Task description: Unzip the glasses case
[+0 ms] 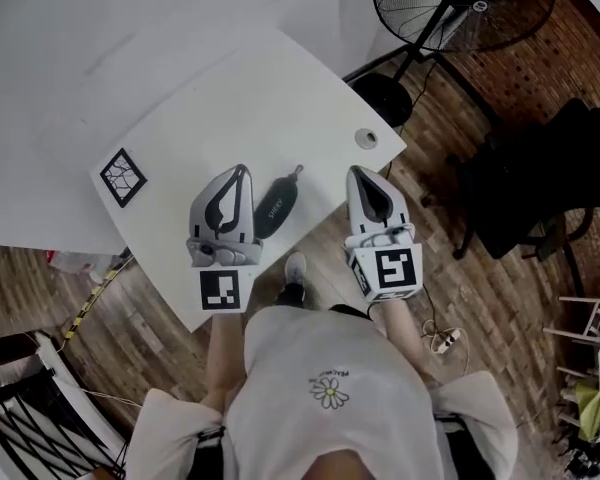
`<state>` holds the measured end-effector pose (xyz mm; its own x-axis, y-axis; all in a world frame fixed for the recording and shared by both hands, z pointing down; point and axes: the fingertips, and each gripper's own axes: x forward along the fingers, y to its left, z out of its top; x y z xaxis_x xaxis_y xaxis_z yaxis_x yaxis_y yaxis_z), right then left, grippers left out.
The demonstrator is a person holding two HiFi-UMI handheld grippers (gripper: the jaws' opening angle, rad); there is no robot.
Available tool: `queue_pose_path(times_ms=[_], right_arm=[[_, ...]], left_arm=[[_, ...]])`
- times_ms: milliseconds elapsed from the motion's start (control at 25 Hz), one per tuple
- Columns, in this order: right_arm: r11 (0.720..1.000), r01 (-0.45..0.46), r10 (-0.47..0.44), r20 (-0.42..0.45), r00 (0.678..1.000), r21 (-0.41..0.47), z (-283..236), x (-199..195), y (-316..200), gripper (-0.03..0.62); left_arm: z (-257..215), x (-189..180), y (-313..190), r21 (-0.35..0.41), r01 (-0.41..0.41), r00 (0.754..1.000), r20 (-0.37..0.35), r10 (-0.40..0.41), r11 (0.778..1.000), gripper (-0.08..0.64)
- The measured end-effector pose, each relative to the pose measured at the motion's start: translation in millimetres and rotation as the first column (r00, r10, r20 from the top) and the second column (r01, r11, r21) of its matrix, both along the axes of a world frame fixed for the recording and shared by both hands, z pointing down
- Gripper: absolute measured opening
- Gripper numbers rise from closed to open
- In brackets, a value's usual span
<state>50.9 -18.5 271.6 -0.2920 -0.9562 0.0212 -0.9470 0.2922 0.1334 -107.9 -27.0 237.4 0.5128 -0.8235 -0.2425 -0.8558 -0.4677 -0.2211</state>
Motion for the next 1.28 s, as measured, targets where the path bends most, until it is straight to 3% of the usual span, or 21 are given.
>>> queue_pose_path(times_ms=[200, 440, 600, 840, 1120, 1280], right_arm=[[0.999, 0.002, -0.002, 0.001, 1.000, -0.042, 12.4, -8.6, -35.8, 0.008], [0.998, 0.030, -0.029, 0.006, 1.000, -0.049, 14.7, -8.5, -62.3, 0.008], [0.997, 0.069, -0.069, 0.007, 0.998, -0.040, 11.1, -9.1, -68.1, 0.007], [0.992, 0.116, -0.115, 0.027, 0.993, -0.043, 13.6, -8.8, -68.7, 0.007], [0.985, 0.152, -0.148, 0.045, 0.988, -0.082, 30.0, -11.7, -67.2, 0.008], [0.980, 0.168, -0.164, 0.048, 0.985, -0.105, 39.5, -14.1, -64.9, 0.008]], left_arm=[[10.6, -13.9, -37.2, -0.035, 0.021, 1.000, -0.020, -0.022, 0.999, 0.012], [16.4, -15.4, -47.7, -0.040, 0.019, 1.000, -0.018, -0.020, 0.999, 0.012], [9.3, -18.7, -48.7, -0.022, 0.051, 0.997, -0.058, -0.052, 0.998, 0.012], [14.3, -26.0, -45.8, -0.025, 0.135, 0.989, -0.051, -0.136, 0.990, 0.012], [61.8, -35.0, -46.8, -0.144, 0.129, 0.991, 0.038, -0.125, 0.981, 0.012], [109.5, -44.1, -40.3, -0.244, 0.128, 0.990, 0.090, -0.109, 0.961, 0.012]])
